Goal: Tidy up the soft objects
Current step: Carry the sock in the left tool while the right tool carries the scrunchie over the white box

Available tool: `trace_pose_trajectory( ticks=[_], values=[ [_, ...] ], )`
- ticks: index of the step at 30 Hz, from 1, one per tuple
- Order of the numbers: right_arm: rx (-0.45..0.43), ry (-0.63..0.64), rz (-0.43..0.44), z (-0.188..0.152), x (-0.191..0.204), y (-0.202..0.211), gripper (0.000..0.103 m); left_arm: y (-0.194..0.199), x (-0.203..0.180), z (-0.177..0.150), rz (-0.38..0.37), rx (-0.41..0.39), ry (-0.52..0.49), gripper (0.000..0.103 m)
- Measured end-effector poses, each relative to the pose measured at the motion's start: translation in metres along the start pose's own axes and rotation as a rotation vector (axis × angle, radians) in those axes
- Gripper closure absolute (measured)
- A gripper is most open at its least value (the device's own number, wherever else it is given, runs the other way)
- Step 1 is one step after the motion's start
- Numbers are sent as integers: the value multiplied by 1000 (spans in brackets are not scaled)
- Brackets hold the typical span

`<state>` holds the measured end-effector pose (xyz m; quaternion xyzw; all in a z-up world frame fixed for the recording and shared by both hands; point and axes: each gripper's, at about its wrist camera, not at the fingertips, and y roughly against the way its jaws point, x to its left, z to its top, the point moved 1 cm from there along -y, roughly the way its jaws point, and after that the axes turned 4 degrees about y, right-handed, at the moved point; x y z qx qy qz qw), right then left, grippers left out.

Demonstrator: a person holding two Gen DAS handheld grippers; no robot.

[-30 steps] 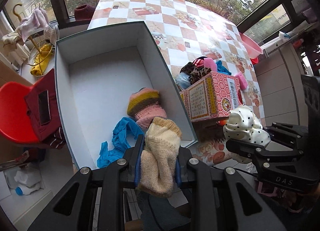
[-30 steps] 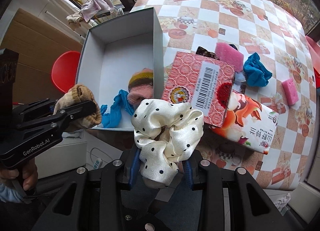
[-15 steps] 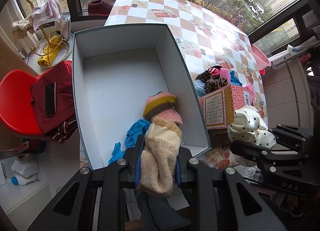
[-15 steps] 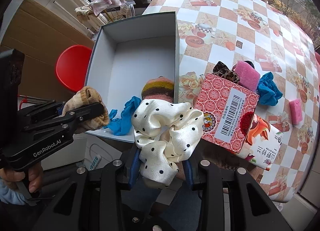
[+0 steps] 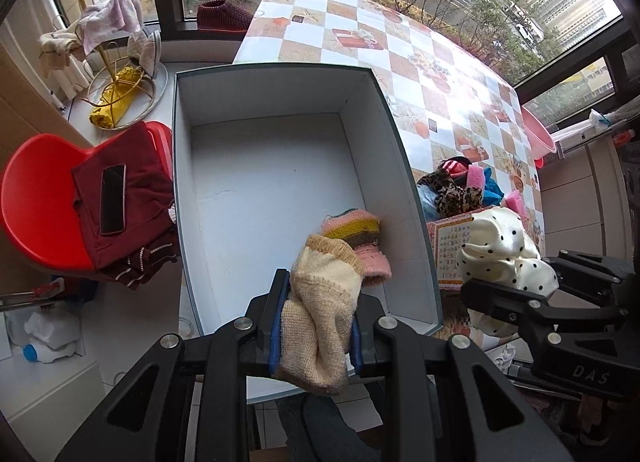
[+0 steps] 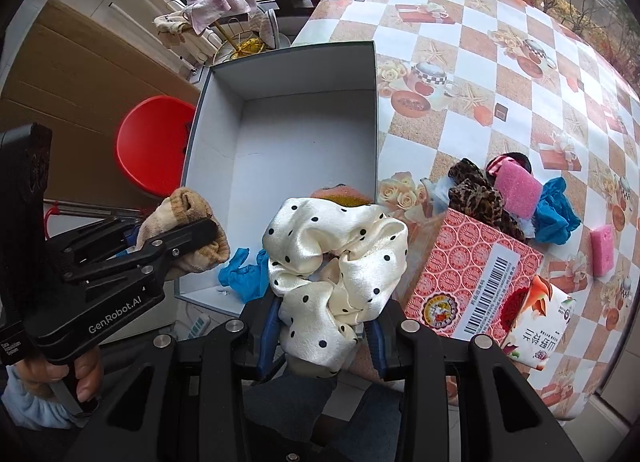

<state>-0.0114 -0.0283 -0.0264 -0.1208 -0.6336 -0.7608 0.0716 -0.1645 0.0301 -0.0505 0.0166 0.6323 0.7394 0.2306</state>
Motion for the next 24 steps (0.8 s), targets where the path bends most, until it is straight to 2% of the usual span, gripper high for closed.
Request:
trace_pose_trajectory(
  ticks=[14, 24],
  values=[
    [-33, 31, 10, 50, 13, -3, 64, 6, 10, 45, 44, -79, 41, 75],
    [-40, 4, 30, 82, 13, -9, 64, -5, 20, 76, 71, -95, 90, 75]
  ],
)
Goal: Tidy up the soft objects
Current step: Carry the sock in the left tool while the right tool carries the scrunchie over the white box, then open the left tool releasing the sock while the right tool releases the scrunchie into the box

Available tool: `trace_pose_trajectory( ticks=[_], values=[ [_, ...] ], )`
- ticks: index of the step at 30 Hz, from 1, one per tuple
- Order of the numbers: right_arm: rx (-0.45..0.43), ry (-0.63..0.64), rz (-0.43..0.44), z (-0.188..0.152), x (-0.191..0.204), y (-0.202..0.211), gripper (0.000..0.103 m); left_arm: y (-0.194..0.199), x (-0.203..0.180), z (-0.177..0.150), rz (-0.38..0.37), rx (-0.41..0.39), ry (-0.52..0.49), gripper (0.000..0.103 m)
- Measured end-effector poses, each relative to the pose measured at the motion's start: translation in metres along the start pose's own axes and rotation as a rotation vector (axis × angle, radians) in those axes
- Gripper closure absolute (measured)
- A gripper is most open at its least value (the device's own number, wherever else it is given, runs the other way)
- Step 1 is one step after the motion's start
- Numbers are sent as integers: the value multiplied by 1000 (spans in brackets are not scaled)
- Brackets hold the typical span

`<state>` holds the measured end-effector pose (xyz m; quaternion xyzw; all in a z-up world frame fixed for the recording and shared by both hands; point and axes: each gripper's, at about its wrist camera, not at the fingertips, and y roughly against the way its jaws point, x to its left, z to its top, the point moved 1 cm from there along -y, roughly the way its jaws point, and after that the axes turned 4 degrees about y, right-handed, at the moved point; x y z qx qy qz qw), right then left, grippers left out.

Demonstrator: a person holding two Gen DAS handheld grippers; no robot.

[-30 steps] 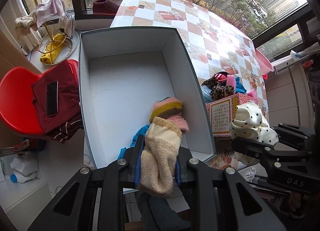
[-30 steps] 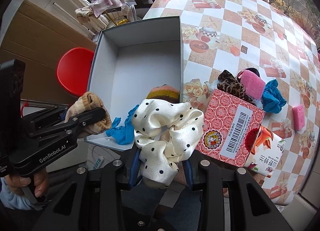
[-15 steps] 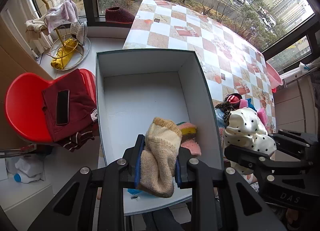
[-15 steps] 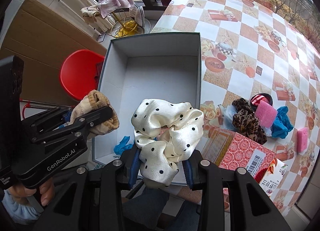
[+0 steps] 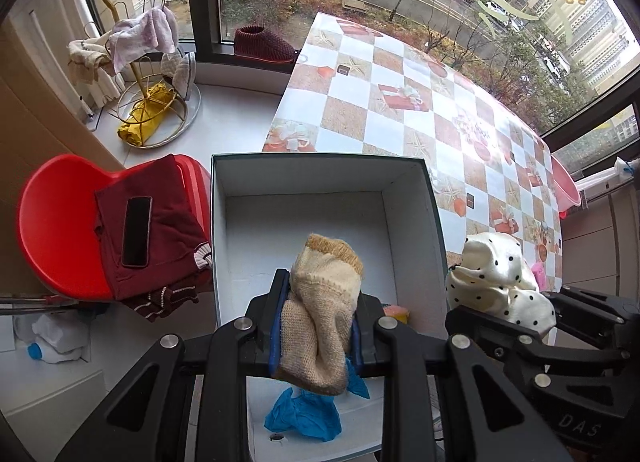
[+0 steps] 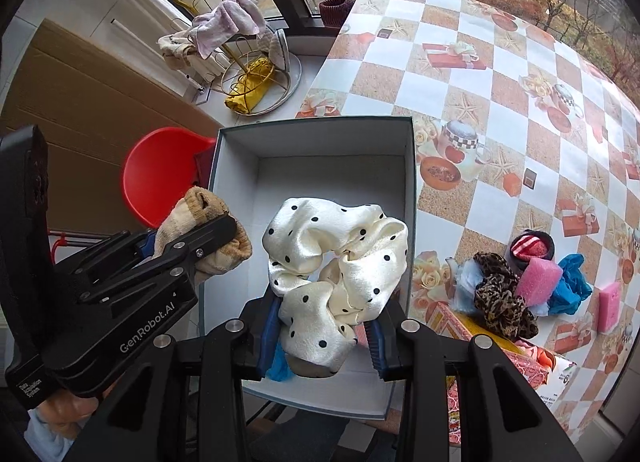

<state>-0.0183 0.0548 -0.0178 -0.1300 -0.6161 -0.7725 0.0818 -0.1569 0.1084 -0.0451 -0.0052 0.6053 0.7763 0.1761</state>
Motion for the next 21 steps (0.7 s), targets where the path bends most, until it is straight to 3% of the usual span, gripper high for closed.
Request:
trace_pose_trajectory(
  ticks=[21],
  values=[
    [54, -42, -7, 41, -15, -44, 64, -38, 5, 22, 59, 25, -3, 75]
  ],
)
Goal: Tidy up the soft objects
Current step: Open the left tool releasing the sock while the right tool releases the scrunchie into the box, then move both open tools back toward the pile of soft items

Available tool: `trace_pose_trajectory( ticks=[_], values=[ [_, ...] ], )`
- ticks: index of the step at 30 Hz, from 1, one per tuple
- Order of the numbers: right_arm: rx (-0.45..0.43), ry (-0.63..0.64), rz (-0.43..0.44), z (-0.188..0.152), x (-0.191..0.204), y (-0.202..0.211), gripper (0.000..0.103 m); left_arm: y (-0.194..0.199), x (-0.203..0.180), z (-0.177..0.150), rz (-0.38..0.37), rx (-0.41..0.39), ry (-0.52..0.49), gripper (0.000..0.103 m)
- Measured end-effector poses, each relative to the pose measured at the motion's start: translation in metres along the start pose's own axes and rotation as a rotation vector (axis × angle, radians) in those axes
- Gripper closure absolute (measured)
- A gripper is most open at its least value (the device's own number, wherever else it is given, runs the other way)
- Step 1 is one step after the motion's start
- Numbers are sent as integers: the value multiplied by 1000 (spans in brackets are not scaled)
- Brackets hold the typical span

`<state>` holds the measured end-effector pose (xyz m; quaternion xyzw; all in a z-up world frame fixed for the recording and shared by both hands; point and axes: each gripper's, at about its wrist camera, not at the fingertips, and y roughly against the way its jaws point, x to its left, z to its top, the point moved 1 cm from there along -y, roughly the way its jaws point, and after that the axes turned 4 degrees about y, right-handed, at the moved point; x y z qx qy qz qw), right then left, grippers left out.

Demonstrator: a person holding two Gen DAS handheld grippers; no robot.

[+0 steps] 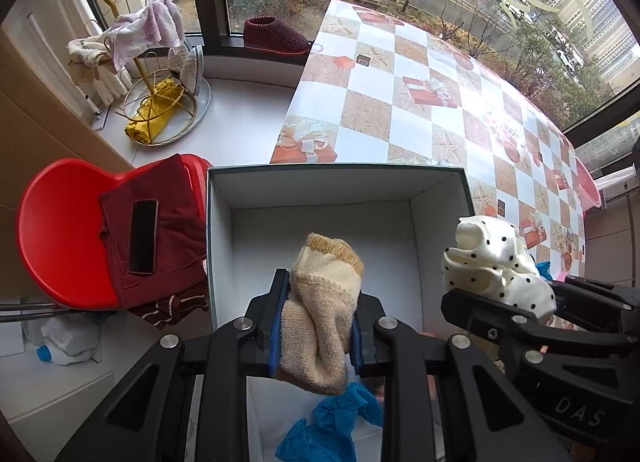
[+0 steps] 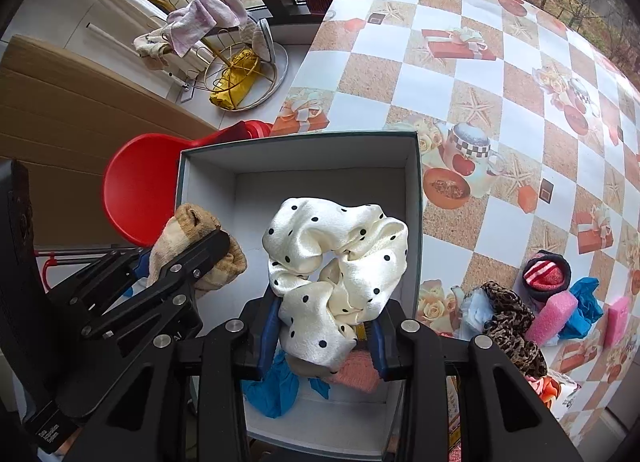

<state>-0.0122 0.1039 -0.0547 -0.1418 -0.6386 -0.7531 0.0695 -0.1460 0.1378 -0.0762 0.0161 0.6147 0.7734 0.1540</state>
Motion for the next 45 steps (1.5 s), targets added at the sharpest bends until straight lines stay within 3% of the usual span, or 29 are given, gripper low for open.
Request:
trace_pose_trajectory(
  ticks=[6, 9, 12, 16, 18, 20, 21, 45],
  values=[
    [8, 4, -8, 7, 0, -6, 64, -4, -2, 0, 1, 1, -14, 75],
    [8, 5, -12, 8, 1, -7, 64, -3, 0, -1, -3, -5, -7, 67],
    [1, 5, -15, 10, -1, -6, 64, -2, 4, -2, 7, -8, -1, 48],
    [-11, -4, -22, 11, -6, -3, 54, 0, 13, -1, 29, -23, 25, 23],
    [-16, -13, -23, 12, -10, 0, 45, 0, 19, 0, 23, -23, 54, 19],
    [-28, -18, -30, 12, -11, 3, 22, 0, 23, 1, 24, -15, 80, 14],
    [-37, -20, -26, 12, -12, 5, 20, 1, 24, 1, 28, -15, 86, 13],
    [-86, -81, 27, -8, -20, 41, 17, 16, -5, -19, 57, 23, 9, 12]
  ],
)
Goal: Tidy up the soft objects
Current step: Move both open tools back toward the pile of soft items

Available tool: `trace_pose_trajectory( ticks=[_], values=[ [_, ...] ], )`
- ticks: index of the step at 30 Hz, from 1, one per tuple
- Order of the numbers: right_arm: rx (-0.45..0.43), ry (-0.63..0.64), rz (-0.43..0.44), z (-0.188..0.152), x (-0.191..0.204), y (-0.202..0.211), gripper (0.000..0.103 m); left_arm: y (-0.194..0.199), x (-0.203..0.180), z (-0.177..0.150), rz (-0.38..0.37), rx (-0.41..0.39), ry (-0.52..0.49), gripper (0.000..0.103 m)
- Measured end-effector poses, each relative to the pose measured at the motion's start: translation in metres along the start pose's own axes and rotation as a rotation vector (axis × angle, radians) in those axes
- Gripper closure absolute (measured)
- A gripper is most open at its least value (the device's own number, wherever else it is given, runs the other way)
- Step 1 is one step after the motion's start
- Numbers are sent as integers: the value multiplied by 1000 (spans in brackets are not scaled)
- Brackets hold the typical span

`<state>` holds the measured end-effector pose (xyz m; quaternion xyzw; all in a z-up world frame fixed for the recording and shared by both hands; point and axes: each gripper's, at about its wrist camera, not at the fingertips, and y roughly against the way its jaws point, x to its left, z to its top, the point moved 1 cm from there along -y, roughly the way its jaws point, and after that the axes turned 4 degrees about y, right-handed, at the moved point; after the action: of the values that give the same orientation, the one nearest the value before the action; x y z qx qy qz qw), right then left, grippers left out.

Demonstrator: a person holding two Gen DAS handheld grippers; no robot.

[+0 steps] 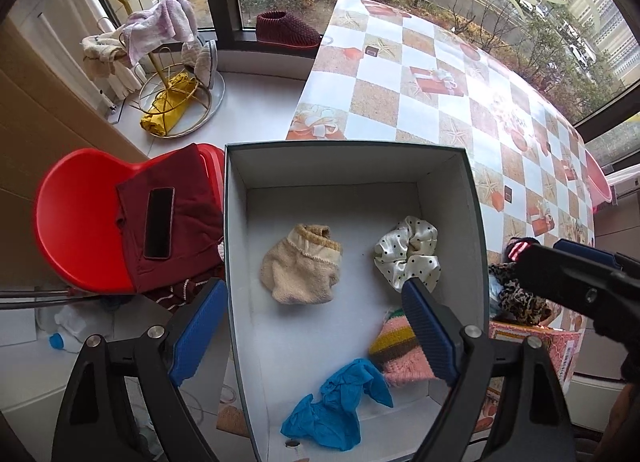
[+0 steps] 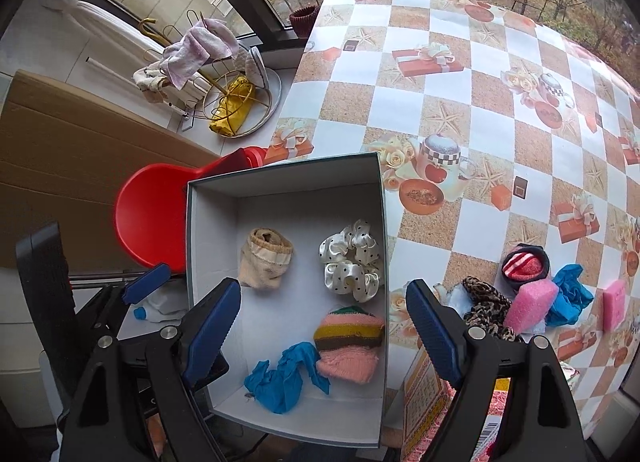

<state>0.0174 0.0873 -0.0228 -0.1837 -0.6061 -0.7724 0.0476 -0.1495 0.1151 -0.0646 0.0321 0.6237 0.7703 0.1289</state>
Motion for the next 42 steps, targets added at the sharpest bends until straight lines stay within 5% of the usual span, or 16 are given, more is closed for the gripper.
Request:
trace_pose_trajectory(
  ticks=[14, 24, 34, 42],
  values=[
    [-70, -119, 58, -51, -48, 60, 17, 13, -48, -39, -91, 103, -84, 12],
    [-141, -356, 7, -95, -154, 102, 17, 21, -120, -38, -107, 106, -232, 12],
    [-74, -545, 13, -134, -233, 71, 17, 1, -175, -33, -49, 149, -311, 12],
    [-66, -425, 106, -102, -227, 32, 17, -6, -186, -31, -19, 177, -280, 12]
  ],
)
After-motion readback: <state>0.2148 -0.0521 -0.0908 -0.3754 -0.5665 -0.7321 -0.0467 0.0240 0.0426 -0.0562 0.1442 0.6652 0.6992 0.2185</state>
